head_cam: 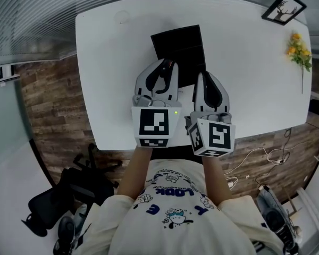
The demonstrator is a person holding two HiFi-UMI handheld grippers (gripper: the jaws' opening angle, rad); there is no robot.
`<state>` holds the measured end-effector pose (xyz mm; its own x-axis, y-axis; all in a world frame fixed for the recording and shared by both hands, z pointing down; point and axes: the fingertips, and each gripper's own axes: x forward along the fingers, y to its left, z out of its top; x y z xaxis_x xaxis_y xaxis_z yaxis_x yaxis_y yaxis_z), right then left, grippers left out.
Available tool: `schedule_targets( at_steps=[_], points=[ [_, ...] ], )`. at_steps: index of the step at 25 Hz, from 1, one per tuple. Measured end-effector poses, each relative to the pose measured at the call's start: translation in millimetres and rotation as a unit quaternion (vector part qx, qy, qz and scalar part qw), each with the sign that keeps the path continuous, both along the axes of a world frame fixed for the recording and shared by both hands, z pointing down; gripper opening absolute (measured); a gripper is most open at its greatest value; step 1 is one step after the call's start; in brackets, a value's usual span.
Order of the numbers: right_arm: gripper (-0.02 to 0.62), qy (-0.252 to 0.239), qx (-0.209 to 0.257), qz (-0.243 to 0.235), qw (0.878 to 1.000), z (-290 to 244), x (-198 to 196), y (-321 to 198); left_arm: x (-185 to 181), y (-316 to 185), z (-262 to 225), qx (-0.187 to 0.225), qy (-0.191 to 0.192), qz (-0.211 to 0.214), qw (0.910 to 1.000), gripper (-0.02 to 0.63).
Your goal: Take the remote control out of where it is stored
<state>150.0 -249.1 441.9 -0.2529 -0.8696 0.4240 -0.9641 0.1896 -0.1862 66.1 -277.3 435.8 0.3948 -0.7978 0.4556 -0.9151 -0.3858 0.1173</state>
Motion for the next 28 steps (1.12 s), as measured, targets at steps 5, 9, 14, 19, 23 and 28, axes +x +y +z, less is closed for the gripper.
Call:
schedule_targets(
  at_steps=[5,9,14,19,23,28],
  points=[
    [0.046,-0.003,0.015,-0.01,1.0,-16.6,-10.1,7.3,-8.6,11.3,-22.0,0.021,-0.002,-0.008,0.9998,0.069],
    [0.046,-0.004,0.027,-0.022,0.999,-29.9,-22.2,10.6,-18.8,21.0,-39.4,0.033,0.012,-0.019,0.9992,0.07],
    [0.046,-0.004,0.042,-0.041,0.998,-45.3,-39.5,14.9,-32.7,33.4,-57.2,0.046,0.013,-0.031,0.9984,0.069],
    [0.046,-0.008,0.053,-0.063,0.997,-59.1,-58.8,16.8,-58.2,45.9,-67.5,0.054,0.002,-0.057,0.9969,0.069],
    [0.046,-0.007,0.061,-0.085,0.995,-67.7,-79.2,20.6,-86.6,56.0,-72.0,0.056,0.001,-0.089,0.9944,0.069],
    [0.046,-0.007,0.064,-0.111,0.992,-70.6,-103.6,25.0,-117.2,68.7,-72.2,0.053,-0.011,-0.121,0.9912,0.07]
  ],
)
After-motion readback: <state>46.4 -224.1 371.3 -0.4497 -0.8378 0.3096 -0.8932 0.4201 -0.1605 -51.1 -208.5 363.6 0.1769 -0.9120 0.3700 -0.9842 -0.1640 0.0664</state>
